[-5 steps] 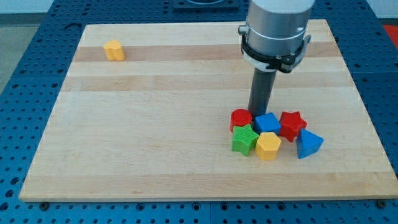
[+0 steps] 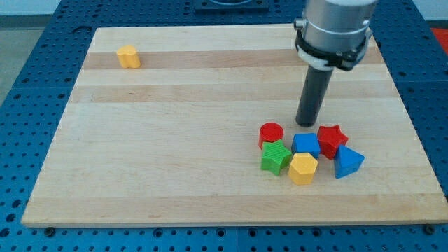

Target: Move green circle closer to the blue cube

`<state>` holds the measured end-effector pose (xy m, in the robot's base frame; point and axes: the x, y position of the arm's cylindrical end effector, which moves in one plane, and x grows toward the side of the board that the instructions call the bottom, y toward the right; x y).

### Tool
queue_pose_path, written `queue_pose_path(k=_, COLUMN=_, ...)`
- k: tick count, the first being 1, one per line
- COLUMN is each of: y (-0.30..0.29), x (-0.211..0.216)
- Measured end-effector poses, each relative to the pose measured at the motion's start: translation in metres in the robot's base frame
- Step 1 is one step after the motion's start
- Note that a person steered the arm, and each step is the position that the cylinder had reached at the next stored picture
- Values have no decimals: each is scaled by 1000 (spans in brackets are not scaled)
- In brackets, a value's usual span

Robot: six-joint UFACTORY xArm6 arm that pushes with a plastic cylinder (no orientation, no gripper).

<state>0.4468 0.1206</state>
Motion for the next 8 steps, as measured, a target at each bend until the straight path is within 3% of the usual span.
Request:
queue_pose_path(k=2, y=41, x=-35)
queue_pose_path(k=4, y=74, x=-97)
queue_pose_path(k=6, y=74, x=-141)
queue_pose_path(k=8, y=43, x=-158)
